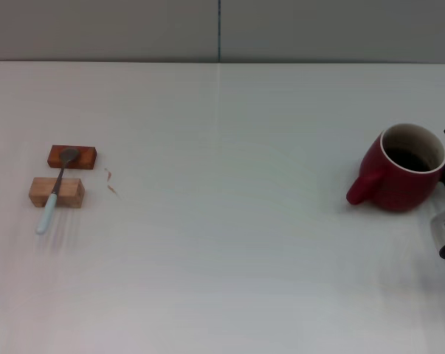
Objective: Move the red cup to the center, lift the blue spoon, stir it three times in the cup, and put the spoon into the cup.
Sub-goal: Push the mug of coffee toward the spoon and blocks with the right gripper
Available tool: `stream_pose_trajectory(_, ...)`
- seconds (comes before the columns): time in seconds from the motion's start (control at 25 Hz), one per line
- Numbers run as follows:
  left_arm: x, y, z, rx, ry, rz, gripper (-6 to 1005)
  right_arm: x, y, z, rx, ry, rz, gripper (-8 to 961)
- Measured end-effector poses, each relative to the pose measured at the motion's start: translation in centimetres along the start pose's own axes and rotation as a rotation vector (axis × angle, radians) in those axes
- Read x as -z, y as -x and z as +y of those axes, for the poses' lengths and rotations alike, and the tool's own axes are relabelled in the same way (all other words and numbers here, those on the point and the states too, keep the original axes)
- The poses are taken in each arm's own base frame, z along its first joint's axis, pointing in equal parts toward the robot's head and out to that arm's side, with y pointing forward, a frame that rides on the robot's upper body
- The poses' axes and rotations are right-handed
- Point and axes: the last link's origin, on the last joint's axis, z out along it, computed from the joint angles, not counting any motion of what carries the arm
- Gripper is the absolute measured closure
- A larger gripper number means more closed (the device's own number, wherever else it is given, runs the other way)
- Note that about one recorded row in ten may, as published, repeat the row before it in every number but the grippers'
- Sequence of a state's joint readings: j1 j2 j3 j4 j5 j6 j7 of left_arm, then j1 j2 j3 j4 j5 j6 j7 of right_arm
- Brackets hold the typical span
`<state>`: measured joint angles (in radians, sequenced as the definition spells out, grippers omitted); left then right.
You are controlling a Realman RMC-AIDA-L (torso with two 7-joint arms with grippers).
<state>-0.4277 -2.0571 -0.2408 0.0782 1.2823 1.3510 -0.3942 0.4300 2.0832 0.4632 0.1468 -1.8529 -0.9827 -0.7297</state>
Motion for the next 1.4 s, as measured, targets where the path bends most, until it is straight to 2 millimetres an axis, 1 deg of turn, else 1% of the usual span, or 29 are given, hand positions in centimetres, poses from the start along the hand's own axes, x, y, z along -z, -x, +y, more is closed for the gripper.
stream_pose_trajectory(0.64,0.3,-0.1,-0.2,0.004,-0.001,0.006,155,-0.2,1.4,1.2,-0.007,0.045,-0.046,943)
stream_pose_trajectory(1.4,0.4,-0.2,-0.2,0.007,0.0,0.013,155,-1.9,4.9,2.8,-0.005,0.126,-0.131,944)
